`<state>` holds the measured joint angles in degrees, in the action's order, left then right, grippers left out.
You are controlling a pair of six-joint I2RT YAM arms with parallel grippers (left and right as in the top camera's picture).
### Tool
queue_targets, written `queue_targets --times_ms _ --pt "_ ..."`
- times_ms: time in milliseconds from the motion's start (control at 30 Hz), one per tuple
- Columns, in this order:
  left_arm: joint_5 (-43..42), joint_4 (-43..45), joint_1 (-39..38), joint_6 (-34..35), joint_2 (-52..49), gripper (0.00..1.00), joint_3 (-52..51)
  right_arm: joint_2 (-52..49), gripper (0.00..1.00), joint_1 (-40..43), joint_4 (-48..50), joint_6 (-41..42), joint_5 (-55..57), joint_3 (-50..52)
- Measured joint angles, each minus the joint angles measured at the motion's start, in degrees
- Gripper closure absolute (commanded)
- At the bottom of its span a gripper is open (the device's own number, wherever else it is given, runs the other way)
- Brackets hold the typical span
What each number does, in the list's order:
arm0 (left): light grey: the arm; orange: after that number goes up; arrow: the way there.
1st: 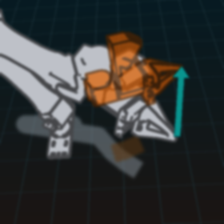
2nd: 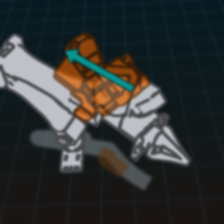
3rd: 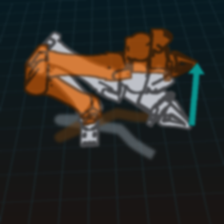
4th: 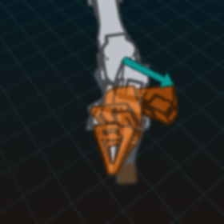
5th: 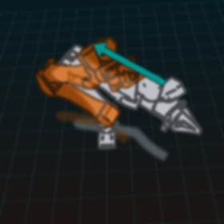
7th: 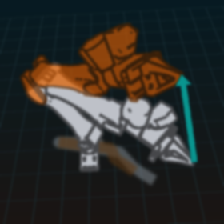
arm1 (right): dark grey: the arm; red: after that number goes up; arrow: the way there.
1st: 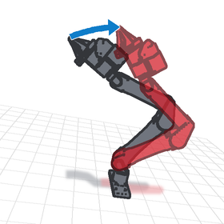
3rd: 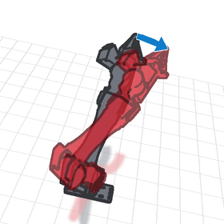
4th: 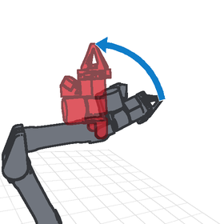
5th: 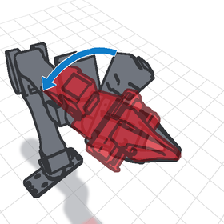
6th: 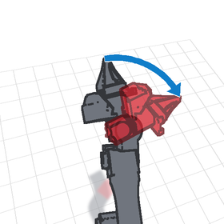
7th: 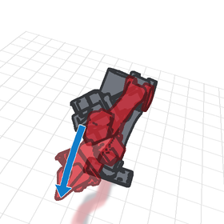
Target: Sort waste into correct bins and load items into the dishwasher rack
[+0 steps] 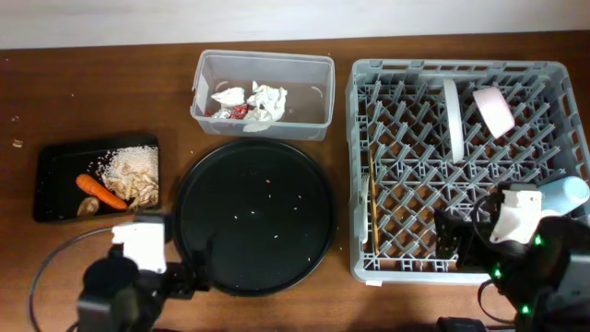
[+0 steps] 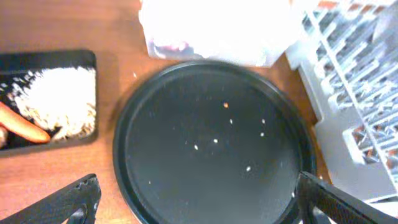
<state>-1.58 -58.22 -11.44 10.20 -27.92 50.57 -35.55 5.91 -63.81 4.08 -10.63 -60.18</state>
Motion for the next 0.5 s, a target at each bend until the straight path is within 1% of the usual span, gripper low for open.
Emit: queue_targets --times_ms 100,433,500 --pt "0.55 0.0 0.0 0.17 3.19 0.01 -0.09 1.22 0.01 0.0 0.0 0.0 0.2 0.09" --pt "0.57 0.0 0.0 0.35 3.19 0.01 -0.24 1.38 0.02 -0.17 0.02 -0.02 0.46 0.17" --pt "0.57 0.02 0.0 0.35 3.19 0.01 -0.24 3.48 0.02 -2.21 1.11 -0.04 1.64 0.74"
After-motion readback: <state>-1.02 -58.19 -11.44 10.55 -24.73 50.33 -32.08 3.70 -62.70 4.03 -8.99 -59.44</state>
